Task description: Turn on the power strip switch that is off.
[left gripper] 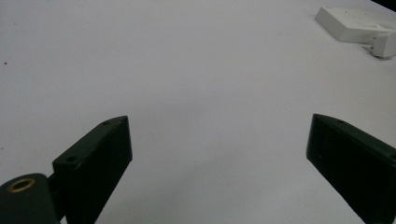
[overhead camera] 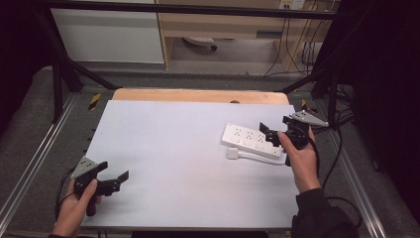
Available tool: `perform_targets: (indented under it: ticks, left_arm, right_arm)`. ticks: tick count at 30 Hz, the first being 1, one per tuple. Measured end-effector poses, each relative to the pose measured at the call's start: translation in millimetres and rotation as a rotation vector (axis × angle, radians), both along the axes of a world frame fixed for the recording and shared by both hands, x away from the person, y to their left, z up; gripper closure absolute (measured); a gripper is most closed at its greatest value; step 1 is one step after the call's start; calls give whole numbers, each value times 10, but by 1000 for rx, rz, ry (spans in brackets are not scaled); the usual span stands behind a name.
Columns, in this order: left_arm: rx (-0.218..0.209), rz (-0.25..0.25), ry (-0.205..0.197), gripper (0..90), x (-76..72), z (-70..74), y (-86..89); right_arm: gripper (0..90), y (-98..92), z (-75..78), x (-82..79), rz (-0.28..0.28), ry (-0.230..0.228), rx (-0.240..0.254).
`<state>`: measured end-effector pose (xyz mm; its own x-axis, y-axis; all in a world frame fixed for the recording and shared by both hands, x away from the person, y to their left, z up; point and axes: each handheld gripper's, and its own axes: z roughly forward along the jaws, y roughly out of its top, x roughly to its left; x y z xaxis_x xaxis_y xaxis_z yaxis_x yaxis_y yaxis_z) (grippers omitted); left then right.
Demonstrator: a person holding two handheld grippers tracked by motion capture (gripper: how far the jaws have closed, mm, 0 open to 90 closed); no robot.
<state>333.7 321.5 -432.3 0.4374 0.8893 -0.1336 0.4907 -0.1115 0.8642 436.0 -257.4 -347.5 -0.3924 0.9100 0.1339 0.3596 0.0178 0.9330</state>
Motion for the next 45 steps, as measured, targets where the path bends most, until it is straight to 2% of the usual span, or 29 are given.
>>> perform_targets:
  ticks: [8, 22, 27, 45]
  left_arm:
    - [1, -2, 4, 69, -1, -1, 0]
    - [0, 0, 1, 69, 2, -2, 2]
    - [0, -1, 2, 69, 2, -3, 3]
    - [8, -8, 8, 69, 7, -12, 2]
  right_arm:
    - [25, 9, -34, 81, -25, 0, 16]
    - [32, 55, -99, 221, -30, 20, -3]
    - [33, 97, -146, 261, -30, 43, -25]
    - [62, 206, -297, 392, -17, 109, -55]
